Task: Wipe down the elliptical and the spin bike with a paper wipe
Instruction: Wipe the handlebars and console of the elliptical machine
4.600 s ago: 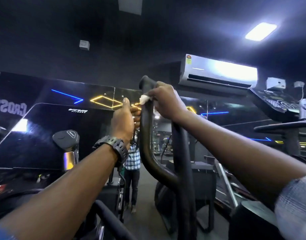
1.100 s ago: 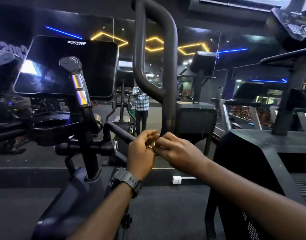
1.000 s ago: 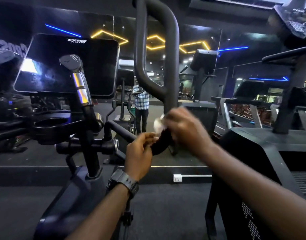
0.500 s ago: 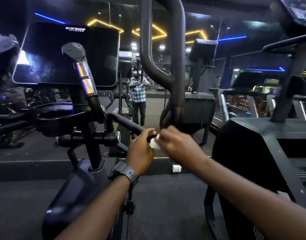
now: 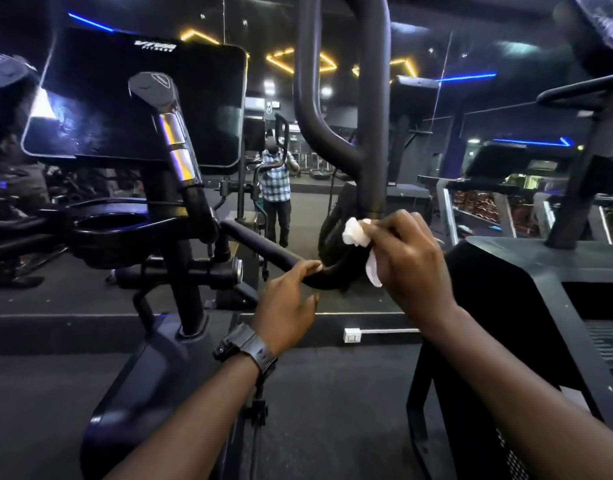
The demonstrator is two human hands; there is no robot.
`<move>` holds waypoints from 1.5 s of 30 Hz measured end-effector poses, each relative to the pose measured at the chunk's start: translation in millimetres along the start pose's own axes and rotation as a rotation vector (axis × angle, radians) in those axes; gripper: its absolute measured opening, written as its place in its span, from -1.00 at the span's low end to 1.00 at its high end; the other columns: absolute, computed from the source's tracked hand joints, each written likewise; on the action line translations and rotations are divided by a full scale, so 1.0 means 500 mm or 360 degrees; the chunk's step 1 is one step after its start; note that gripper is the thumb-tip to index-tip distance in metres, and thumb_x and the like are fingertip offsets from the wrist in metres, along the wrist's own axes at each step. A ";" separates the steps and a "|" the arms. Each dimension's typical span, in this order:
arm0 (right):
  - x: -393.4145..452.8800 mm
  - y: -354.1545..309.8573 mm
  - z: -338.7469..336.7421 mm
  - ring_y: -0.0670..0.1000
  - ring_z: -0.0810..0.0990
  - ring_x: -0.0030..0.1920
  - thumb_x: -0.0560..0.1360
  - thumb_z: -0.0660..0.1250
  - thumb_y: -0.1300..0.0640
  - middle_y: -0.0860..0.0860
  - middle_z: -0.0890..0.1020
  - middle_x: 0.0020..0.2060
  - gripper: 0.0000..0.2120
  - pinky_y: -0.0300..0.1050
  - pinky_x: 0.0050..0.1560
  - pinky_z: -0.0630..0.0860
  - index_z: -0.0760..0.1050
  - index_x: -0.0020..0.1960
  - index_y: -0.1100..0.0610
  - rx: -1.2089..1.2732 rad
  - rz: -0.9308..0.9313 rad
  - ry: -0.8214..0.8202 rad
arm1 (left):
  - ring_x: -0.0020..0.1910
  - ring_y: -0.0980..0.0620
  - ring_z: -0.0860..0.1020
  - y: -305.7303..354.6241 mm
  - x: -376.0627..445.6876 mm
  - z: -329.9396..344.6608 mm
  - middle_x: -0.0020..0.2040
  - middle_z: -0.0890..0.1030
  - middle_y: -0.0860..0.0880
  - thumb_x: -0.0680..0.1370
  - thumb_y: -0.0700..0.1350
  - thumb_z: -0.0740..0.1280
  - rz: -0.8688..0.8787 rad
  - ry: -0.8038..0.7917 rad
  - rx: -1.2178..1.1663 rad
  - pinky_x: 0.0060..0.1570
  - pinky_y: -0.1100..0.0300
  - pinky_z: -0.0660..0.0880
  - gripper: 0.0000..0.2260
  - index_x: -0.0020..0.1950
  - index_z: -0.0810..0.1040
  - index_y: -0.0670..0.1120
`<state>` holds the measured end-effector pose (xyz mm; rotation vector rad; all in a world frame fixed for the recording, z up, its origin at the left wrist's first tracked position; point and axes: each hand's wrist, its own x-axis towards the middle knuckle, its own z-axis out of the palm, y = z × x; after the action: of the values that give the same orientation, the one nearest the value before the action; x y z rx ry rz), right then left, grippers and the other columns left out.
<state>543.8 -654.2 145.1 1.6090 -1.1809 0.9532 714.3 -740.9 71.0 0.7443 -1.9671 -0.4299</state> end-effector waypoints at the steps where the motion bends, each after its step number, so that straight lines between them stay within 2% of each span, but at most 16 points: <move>1: -0.005 -0.011 0.005 0.12 0.47 -0.19 0.60 0.21 0.22 0.11 0.56 -0.18 -0.78 -0.02 -0.30 0.50 0.63 0.04 0.24 -0.0051 -0.0088 -0.0054 | 0.24 0.09 0.56 0.002 0.001 0.003 0.23 0.62 0.02 0.47 -0.29 0.42 0.0011 0.0016 -0.0009 0.28 0.17 0.46 -0.55 0.32 0.51 -0.02; 4: -0.050 -0.034 0.029 0.08 0.45 -0.17 0.59 0.20 0.20 0.07 0.56 -0.16 -0.78 -0.04 -0.40 0.48 0.62 0.04 0.19 -0.0117 -0.0566 -0.0404 | 0.18 0.08 0.60 0.006 0.003 0.008 0.18 0.65 0.01 0.46 -0.30 0.44 0.0035 0.0053 -0.0043 0.20 0.16 0.51 -0.57 0.29 0.52 -0.04; 8: -0.001 0.005 0.008 0.12 0.45 -0.20 0.56 0.27 0.25 0.12 0.55 -0.19 -0.83 -0.01 -0.33 0.50 0.64 0.04 0.23 -0.0051 -0.0099 -0.0043 | 0.23 0.08 0.57 -0.006 0.005 0.004 0.21 0.63 0.03 0.46 -0.28 0.44 0.0056 0.0076 0.0005 0.27 0.13 0.49 -0.59 0.29 0.53 -0.04; 9: -0.001 -0.005 0.011 0.12 0.45 -0.20 0.56 0.27 0.25 0.11 0.54 -0.20 -0.84 -0.01 -0.31 0.49 0.63 0.02 0.23 -0.0083 -0.0136 -0.0074 | 0.23 0.08 0.57 -0.007 0.004 0.002 0.21 0.63 0.02 0.46 -0.29 0.43 0.0053 0.0081 0.0023 0.27 0.14 0.48 -0.59 0.29 0.52 -0.05; 12: -0.035 -0.038 0.033 0.08 0.45 -0.18 0.55 0.27 0.21 0.05 0.56 -0.19 -0.85 -0.05 -0.24 0.37 0.62 -0.02 0.16 -0.0222 -0.0582 -0.0330 | 0.22 0.05 0.57 -0.009 0.007 0.002 0.22 0.62 -0.02 0.47 -0.30 0.43 0.0018 0.0095 0.0054 0.24 0.22 0.47 -0.58 0.31 0.50 -0.08; 16: -0.006 -0.026 0.014 0.11 0.49 -0.15 0.48 0.33 0.18 0.01 0.58 -0.21 -0.85 0.01 -0.16 0.29 0.65 -0.01 0.07 -0.0375 -0.0365 -0.0227 | 0.30 -0.01 0.51 -0.018 0.001 0.001 0.30 0.56 -0.06 0.47 -0.31 0.42 -0.0109 0.0086 0.0127 0.25 0.31 0.35 -0.53 0.35 0.45 -0.08; 20: -0.017 -0.083 0.040 0.10 0.51 -0.22 0.44 0.29 0.19 0.02 0.57 -0.31 -0.86 0.00 -0.17 0.32 0.62 -0.19 0.09 -0.0421 -0.0539 -0.0573 | 0.29 -0.06 0.51 -0.026 0.007 -0.005 0.33 0.53 -0.10 0.52 -0.27 0.37 -0.0207 0.0022 0.0105 0.17 0.27 0.37 -0.53 0.42 0.38 -0.10; 22: 0.003 -0.108 0.074 0.11 0.53 -0.27 0.38 0.35 0.20 0.04 0.58 -0.35 -0.93 -0.01 -0.21 0.36 0.60 -0.26 0.13 -0.0426 -0.0488 -0.0758 | 0.26 -0.10 0.53 -0.037 0.016 -0.009 0.32 0.53 -0.13 0.53 -0.29 0.34 -0.0217 0.0002 0.0110 0.15 0.22 0.41 -0.51 0.44 0.35 -0.09; 24: 0.037 -0.126 0.112 0.12 0.57 -0.29 0.34 0.44 0.20 0.06 0.61 -0.34 -0.97 -0.03 -0.24 0.38 0.61 -0.24 0.16 -0.0449 -0.0426 -0.0896 | 0.22 -0.11 0.56 -0.054 0.024 -0.010 0.28 0.57 -0.13 0.51 -0.32 0.34 -0.0206 -0.0006 0.0129 0.11 0.20 0.43 -0.49 0.43 0.35 -0.08; 27: 0.048 -0.144 0.147 0.13 0.61 -0.24 0.32 0.48 0.19 0.09 0.66 -0.23 -0.88 -0.05 -0.26 0.41 0.64 -0.16 0.19 -0.0432 -0.0476 -0.1014 | 0.26 -0.08 0.54 -0.075 0.031 -0.013 0.32 0.55 -0.08 0.49 -0.31 0.36 -0.0235 -0.0042 0.0130 0.10 0.26 0.40 -0.43 0.46 0.32 -0.03; 31: -0.016 -0.095 0.071 0.12 0.50 -0.21 0.39 0.38 0.17 0.06 0.58 -0.17 -0.95 0.00 -0.23 0.32 0.62 -0.16 0.11 -0.0354 -0.0616 -0.0754 | 0.47 -0.02 0.35 -0.088 0.016 -0.012 0.50 0.37 -0.05 0.47 -0.29 0.39 -0.0066 -0.0150 0.0179 0.40 0.18 0.32 -0.36 0.51 0.28 -0.04; 34: -0.032 -0.028 -0.001 0.14 0.47 -0.21 0.54 0.25 0.21 0.09 0.57 -0.17 -0.80 0.01 -0.23 0.34 0.63 0.06 0.16 -0.0284 -0.0480 -0.0495 | 0.54 0.07 0.21 -0.081 0.009 0.004 0.53 0.32 0.01 0.47 -0.12 0.46 0.0153 -0.0162 0.0256 0.50 0.16 0.19 -0.38 0.50 0.32 -0.02; 38: 0.017 0.025 -0.004 0.17 0.55 -0.17 0.54 0.36 0.26 0.17 0.58 -0.15 -0.84 0.07 -0.19 0.51 0.65 0.09 0.23 0.0009 -0.0004 -0.0097 | 0.45 0.02 0.38 -0.037 0.021 0.030 0.39 0.51 -0.04 0.46 0.03 0.48 0.0332 -0.0092 0.0201 0.43 0.05 0.35 -0.44 0.41 0.43 -0.07; 42: -0.028 0.001 0.029 0.01 0.57 -0.08 0.44 0.42 0.36 0.16 0.59 -0.09 -0.84 -0.32 -0.03 0.47 0.66 0.02 0.26 0.0346 0.0317 0.0147 | 0.21 0.05 0.55 0.003 0.016 0.057 0.21 0.60 0.00 0.47 0.06 0.46 0.0294 0.0103 0.0056 0.18 0.09 0.54 -0.54 0.30 0.51 -0.09; 43: -0.052 -0.010 0.036 -0.02 0.56 -0.07 0.44 0.43 0.37 0.15 0.58 -0.07 -0.84 -0.33 -0.03 0.47 0.65 0.00 0.27 0.0415 0.0373 0.0181 | 0.20 0.06 0.56 0.006 0.013 0.063 0.20 0.60 0.00 0.47 0.05 0.46 0.0271 0.0152 0.0049 0.16 0.08 0.55 -0.55 0.29 0.52 -0.08; 45: -0.082 -0.022 0.051 -0.01 0.56 -0.07 0.45 0.41 0.38 0.12 0.57 -0.05 -0.84 -0.18 -0.08 0.53 0.62 -0.01 0.20 0.0625 0.0598 0.0288 | 0.26 0.05 0.54 0.007 0.008 0.071 0.24 0.59 -0.01 0.48 0.03 0.44 0.0245 0.0198 0.0032 0.19 0.05 0.54 -0.56 0.31 0.51 -0.09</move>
<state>545.9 -665.5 96.8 1.5800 -1.2464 1.6211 680.4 -741.0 58.6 0.6124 -1.8978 -0.2657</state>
